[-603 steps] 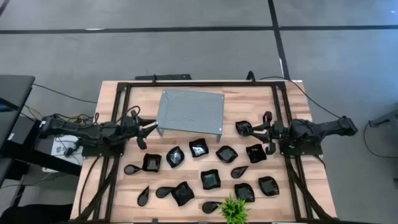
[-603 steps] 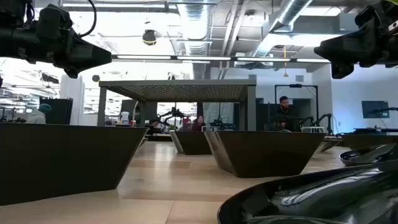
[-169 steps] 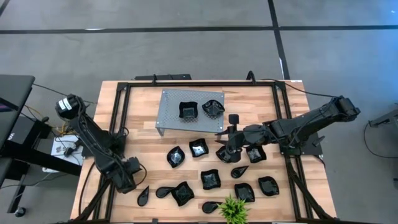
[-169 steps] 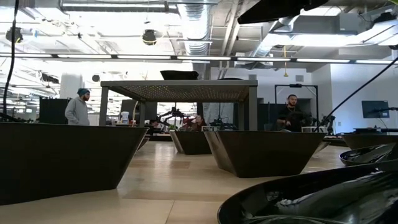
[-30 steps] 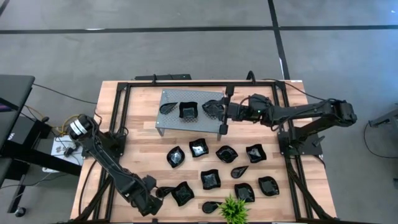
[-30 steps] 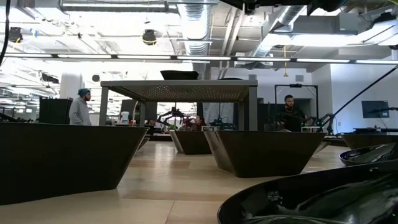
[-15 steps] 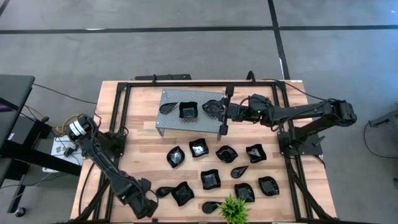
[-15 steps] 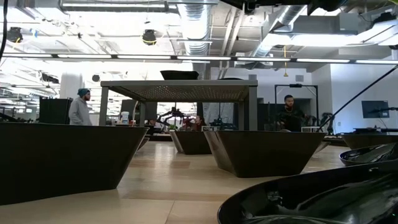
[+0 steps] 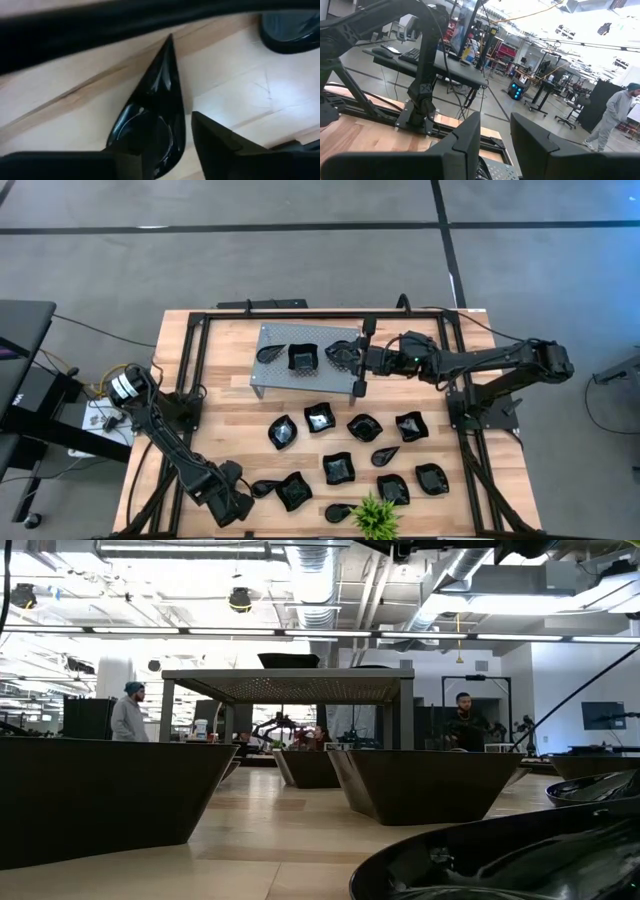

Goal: Pick & Place Mini shaped plates
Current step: Stack the black drop-shaped plate on top of the black drop-shaped plate on the shelf

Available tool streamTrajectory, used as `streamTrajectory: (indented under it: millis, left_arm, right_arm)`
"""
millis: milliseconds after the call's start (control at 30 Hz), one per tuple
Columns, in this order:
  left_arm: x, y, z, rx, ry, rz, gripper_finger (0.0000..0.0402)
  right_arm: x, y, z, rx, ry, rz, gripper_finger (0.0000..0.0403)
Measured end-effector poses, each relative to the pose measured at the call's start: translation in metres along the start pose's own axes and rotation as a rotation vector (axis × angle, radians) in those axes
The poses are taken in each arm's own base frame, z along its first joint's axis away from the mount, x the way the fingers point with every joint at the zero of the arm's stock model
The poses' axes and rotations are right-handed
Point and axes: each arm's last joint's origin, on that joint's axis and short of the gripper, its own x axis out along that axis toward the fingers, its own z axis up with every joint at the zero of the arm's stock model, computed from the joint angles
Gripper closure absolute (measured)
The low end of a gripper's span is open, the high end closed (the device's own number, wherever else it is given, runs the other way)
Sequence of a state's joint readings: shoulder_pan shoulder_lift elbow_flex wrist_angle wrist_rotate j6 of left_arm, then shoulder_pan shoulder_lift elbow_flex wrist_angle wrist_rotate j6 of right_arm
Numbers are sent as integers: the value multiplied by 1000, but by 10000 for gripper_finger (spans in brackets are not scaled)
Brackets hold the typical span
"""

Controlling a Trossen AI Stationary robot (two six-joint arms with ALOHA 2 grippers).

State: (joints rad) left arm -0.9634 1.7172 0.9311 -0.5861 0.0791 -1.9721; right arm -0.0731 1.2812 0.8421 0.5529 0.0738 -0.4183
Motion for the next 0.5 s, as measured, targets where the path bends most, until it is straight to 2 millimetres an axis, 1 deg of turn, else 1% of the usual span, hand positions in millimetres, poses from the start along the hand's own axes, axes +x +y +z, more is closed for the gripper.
streamTrajectory:
  millis: [100, 267, 400, 500]
  left_arm:
    - [0, 1, 0, 14, 2, 0, 318]
    - [-2, -1, 2, 18, 7, -10, 386]
    - [-11, -4, 10, 36, -28, -52, 393]
    - [-30, -11, 22, 104, -110, -138, 395]
  right_arm:
    - [0, 0, 0, 0, 0, 0, 301]
    - [0, 0, 0, 0, 0, 0, 301]
    - [0, 0, 0, 0, 0, 0, 301]
    - [0, 0, 0, 0, 1, 0, 301]
